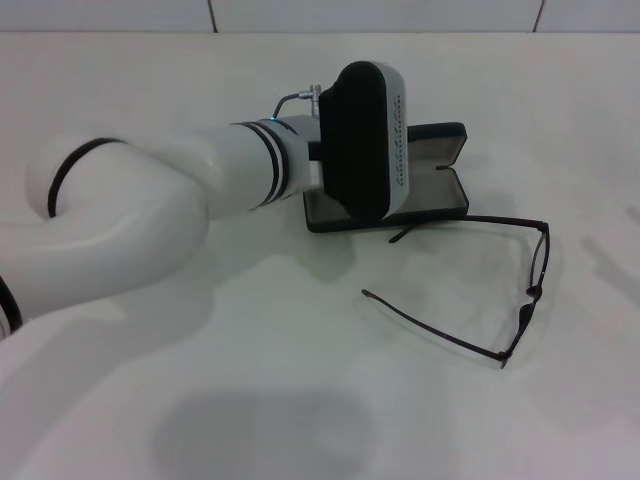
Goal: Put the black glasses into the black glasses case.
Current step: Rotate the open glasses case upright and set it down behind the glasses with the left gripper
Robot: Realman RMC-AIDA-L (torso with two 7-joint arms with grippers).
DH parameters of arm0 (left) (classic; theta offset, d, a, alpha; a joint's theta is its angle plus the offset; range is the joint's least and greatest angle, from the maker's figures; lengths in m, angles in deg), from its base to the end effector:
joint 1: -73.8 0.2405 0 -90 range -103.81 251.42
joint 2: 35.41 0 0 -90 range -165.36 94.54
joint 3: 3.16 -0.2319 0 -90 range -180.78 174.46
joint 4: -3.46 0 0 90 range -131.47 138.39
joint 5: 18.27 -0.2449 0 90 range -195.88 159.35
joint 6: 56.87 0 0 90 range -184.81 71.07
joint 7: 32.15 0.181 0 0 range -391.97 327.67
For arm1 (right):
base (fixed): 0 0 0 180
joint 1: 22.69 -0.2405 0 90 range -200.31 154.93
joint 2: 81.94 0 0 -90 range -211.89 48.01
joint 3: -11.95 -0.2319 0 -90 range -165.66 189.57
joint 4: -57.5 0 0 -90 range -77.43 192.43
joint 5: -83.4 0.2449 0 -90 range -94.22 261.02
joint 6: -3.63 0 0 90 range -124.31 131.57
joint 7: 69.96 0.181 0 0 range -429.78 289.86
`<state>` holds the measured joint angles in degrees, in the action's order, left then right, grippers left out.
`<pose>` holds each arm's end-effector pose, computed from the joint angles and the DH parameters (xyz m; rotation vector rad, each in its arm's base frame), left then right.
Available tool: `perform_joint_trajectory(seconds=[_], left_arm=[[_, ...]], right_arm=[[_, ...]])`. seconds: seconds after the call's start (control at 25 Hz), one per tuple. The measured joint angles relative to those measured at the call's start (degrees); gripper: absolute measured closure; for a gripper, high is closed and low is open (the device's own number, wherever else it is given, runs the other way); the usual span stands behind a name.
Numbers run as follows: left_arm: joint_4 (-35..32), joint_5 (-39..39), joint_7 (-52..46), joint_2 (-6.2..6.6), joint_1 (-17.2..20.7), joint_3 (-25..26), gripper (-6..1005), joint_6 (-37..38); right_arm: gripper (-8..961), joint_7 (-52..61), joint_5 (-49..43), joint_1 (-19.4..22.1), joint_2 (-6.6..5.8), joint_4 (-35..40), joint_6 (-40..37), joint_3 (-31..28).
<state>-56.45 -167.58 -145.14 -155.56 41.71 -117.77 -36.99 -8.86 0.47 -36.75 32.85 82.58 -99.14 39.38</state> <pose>-0.1311 0.4237 -0.1480 -2.3630 0.5488 0.2946 0.3155 0.2899 0.0819 -2.0104 0.5011 1.2368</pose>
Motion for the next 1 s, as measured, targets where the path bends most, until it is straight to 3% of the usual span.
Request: perform_joint_trajectory(seconds=[0.36,0.6,1.0], left_arm=[[0.39,-0.26,-0.06,-0.14,1.72,-1.36,807,-3.76],[0.33,-0.97,-0.01,-0.03,1.84,-1.36,594,-3.78],[-1.16,-3.39,0.03,0.14,1.66,-0.73,589,-3.2]], right_arm=[[159,-0.02,0.06,0.0,0.0,-0.03,0.19,0.0],[159,-0.02,0.06,0.0,0.0,-0.03,0.21,0.0],[160,-0.02,0.06,0.52,-0.06,-0.55,-0.14,0.0]])
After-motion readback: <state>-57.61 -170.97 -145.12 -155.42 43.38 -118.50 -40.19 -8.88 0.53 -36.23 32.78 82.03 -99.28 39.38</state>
